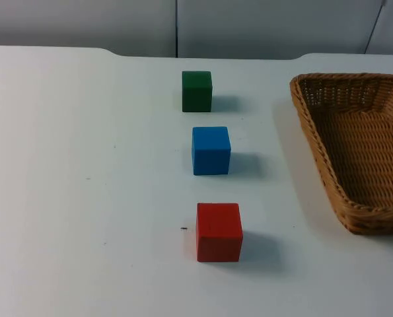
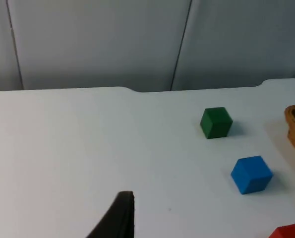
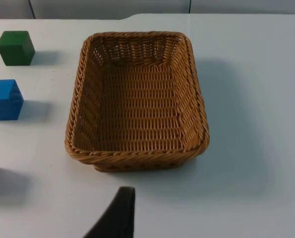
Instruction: Pick up the basket with the left hand and place the blue cube into the basket with the right hand.
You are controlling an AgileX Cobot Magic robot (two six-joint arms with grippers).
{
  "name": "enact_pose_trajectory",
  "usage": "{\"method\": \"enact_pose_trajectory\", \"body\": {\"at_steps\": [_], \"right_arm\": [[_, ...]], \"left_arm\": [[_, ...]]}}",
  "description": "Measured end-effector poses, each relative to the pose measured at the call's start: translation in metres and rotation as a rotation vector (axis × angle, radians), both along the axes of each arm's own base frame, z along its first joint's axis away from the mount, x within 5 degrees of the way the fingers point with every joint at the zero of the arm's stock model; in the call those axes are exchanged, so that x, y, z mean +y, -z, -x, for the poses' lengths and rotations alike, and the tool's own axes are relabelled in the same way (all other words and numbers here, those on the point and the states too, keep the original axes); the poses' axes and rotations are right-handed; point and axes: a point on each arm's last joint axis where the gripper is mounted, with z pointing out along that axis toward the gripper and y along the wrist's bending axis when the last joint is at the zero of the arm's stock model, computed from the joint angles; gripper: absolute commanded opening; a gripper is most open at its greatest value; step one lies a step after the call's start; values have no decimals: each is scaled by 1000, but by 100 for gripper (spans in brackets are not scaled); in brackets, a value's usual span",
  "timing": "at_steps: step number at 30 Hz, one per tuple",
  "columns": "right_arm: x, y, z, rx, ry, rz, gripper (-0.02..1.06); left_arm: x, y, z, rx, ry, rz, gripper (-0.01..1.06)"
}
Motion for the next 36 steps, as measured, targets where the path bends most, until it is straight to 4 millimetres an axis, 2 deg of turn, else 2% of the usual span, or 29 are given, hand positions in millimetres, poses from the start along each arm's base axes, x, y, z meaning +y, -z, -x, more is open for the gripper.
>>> {"method": "enact_pose_trajectory", "body": {"at_steps": [2,6,7,13,14,19,20,23,24,28,29,32,33,35,36], "right_arm": [[0,0,0,0,0,0,104],[0,0,0,0,0,0,104],[0,0,0,0,0,0,104],[0,0,0,0,0,0,104],[0,0,0,0,0,0,104],[0,0,0,0,0,0,104],[0,0,0,0,0,0,104],[0,0,0,0,0,0,104],[0,0,0,0,0,0,104],[0,0,0,0,0,0,104],[0,0,0,0,0,0,104],[0,0,0,0,0,0,104],[0,0,0,0,0,0,104],[0,0,0,0,0,0,104],[0,0,0,0,0,0,104]], "left_arm": [[-3,-2,-8,10,24,10,105],[-14,-5,-41,54,121,52,105],[-14,-5,-41,54,121,52,105],[-28,-3,-92,118,246,130,105],[-28,-3,-92,118,246,130,105],[-37,13,-133,174,298,219,105],[-37,13,-133,174,298,219,105],[-42,26,-155,210,320,280,105],[-42,26,-155,210,320,280,105],[-48,46,-181,247,347,346,105],[-48,46,-181,247,347,346,105],[-64,56,-197,286,391,347,105],[-64,56,-197,286,391,347,105],[-76,56,-204,292,427,338,105],[-88,59,-213,307,458,334,105]]}}
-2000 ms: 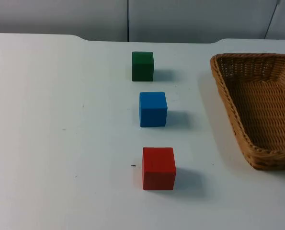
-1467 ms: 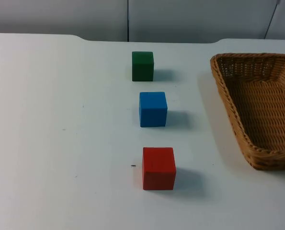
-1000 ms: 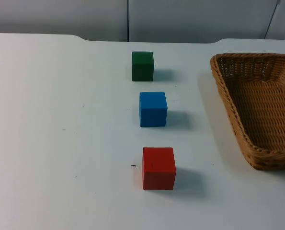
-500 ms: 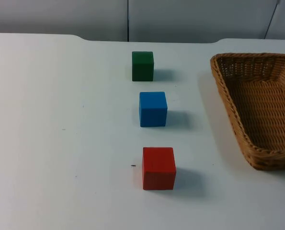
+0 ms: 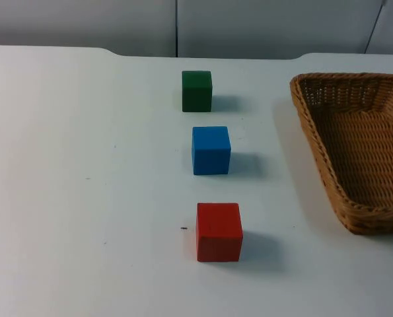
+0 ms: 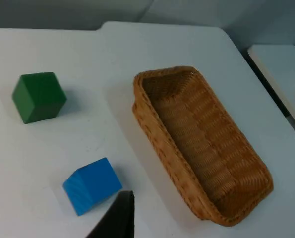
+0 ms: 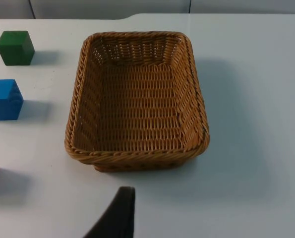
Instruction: Pick up the basket with the left hand and place the blue cube into the basket with the right hand.
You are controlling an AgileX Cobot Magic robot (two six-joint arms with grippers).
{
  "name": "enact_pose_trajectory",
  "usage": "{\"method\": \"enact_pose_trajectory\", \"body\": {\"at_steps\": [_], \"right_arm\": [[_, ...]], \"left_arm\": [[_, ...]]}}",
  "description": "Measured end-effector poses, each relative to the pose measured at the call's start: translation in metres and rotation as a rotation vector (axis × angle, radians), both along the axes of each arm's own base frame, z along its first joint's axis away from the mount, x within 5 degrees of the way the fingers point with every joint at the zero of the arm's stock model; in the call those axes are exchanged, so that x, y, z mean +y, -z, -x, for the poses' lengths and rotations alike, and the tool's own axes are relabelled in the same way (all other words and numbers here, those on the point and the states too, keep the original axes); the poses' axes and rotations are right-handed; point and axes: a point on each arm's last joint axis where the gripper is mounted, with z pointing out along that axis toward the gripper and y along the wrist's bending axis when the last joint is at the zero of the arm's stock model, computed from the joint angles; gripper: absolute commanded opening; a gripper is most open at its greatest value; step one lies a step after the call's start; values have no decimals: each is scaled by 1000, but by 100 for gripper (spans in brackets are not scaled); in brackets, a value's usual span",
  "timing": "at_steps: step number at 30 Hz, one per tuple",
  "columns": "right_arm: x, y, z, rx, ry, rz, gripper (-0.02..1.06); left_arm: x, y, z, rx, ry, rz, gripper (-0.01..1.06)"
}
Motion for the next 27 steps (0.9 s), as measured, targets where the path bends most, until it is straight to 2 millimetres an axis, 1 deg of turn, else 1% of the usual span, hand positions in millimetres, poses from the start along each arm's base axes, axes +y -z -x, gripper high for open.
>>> {"method": "enact_pose_trajectory", "body": {"at_steps": [1,2,3,5,6,7,10,11,12,15,16,17,22,23,27], "right_arm": [[0,0,0,0,0,0,104],[0,0,0,0,0,0,104],[0,0,0,0,0,0,104],[0,0,0,0,0,0,104],[0,0,0,0,0,0,104],[0,0,0,0,0,0,104],[0,0,0,0,0,0,104],[0,0,0,0,0,0,104],[0,0,0,0,0,0,104],[0,0,0,0,0,0,104],[0,0,0,0,0,0,104],[0,0,0,0,0,0,104],[0,0,0,0,0,0,104],[0,0,0,0,0,0,104],[0,0,0,0,0,0,104]], "left_arm": [[-9,1,-6,3,26,-2,105],[-9,1,-6,3,26,-2,105],[-18,1,-11,1,50,-2,105],[-37,7,-22,16,90,-5,105],[-37,7,-22,16,90,-5,105],[-52,9,-30,15,120,-7,105],[-84,21,-47,42,157,-22,105],[-93,25,-51,53,166,-29,105],[-93,25,-51,53,166,-29,105],[-125,41,-65,94,207,-57,105],[-133,47,-68,105,216,-69,105],[-133,47,-68,105,216,-69,105],[-173,85,-82,190,248,-125,105],[-173,85,-82,190,248,-125,105],[-202,114,-86,254,266,-146,105]]}}
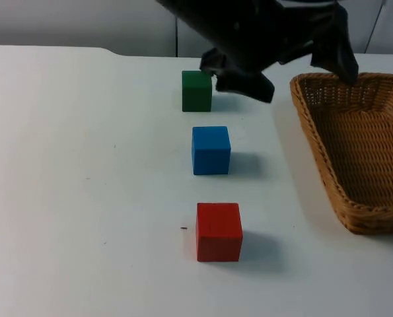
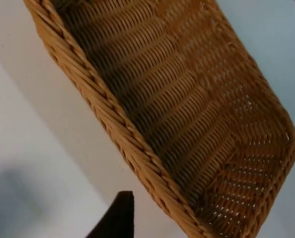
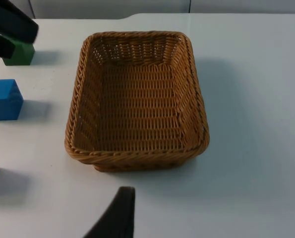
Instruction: Pick up the basket with the left hand and place the blue cube into the basket with the right hand.
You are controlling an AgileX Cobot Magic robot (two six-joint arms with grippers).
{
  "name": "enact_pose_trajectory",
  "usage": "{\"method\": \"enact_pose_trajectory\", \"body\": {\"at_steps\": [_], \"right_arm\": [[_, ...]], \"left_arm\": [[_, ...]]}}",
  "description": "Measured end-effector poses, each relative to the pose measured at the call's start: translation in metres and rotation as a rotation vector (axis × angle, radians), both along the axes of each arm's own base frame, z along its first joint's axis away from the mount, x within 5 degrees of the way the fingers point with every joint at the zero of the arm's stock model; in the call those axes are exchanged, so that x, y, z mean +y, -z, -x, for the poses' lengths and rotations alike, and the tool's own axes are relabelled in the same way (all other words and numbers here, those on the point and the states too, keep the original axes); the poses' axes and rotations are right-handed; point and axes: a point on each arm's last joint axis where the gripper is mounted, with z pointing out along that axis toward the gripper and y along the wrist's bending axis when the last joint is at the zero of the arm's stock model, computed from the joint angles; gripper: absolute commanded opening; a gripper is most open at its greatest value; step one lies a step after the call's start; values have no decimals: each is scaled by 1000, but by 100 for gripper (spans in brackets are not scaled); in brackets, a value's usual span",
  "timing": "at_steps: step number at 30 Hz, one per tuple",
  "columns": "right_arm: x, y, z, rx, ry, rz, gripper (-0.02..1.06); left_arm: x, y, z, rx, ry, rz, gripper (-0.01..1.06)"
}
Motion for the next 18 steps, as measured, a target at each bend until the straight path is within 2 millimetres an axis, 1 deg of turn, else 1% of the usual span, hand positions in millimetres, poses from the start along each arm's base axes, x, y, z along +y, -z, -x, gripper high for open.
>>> {"method": "enact_pose_trajectory", "body": {"at_steps": [1,2,4,8,9,13,14,17,18], "right_arm": [[0,0,0,0,0,0,104],[0,0,0,0,0,0,104],[0,0,0,0,0,0,104],[0,0,0,0,0,0,104],[0,0,0,0,0,0,104],[0,0,0,0,0,0,104],[0,0,0,0,0,0,104],[0,0,0,0,2,-3,104],[0,0,0,0,2,-3,104]], "left_arm": [[-7,4,-1,9,4,-2,105],[-7,4,-1,9,4,-2,105],[-18,16,-3,24,15,-23,105],[-37,32,-6,42,20,-96,105],[-37,32,-6,42,20,-96,105],[-47,49,-9,81,17,-151,105],[-47,49,-9,81,17,-151,105],[-51,61,-10,110,13,-174,105],[-51,61,-10,110,13,-174,105]]}}
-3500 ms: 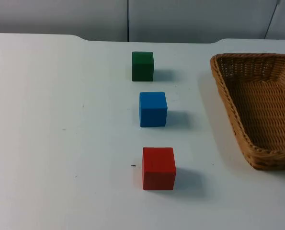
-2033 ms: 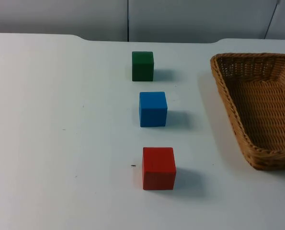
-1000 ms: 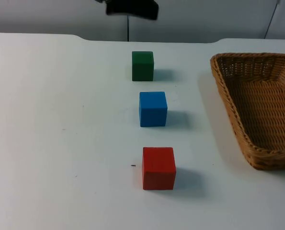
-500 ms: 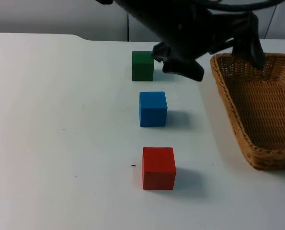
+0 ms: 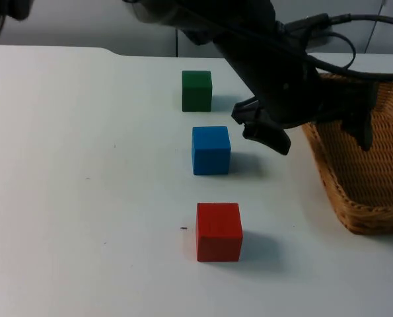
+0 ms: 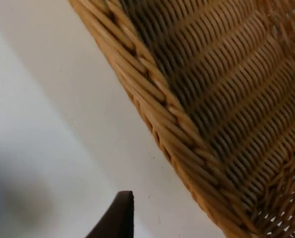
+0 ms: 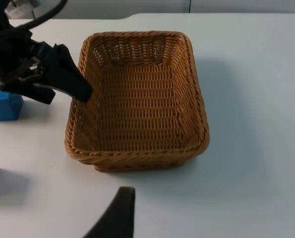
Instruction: Pick up the basket with the left hand and place the blue cube into the basket with the right hand.
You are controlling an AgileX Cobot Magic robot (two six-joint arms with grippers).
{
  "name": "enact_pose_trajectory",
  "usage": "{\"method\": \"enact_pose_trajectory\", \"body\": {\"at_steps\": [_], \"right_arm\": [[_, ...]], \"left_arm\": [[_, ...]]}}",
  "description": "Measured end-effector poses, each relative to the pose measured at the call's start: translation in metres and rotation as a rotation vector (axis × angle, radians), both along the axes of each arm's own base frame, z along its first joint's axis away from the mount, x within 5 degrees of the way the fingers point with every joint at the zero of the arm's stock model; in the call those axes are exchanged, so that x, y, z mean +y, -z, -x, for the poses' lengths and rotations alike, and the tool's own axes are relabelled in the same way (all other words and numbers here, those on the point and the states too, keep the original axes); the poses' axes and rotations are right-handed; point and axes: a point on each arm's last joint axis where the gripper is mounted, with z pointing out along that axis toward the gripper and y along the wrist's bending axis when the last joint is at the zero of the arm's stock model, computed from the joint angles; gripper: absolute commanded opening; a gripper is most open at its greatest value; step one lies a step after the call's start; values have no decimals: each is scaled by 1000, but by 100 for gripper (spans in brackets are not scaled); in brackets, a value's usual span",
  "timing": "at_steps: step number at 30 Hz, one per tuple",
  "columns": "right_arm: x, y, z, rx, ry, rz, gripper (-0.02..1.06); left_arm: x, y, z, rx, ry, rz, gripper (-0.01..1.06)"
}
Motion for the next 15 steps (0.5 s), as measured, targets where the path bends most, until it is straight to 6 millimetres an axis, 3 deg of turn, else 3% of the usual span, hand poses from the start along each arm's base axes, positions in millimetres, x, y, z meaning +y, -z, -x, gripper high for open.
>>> {"method": "enact_pose_trajectory", "body": {"at_steps": [15], "right_arm": [[0,0,0,0,3,-5,104]], "left_arm": [[-9,27,-3,31,-44,-14,104]]}}
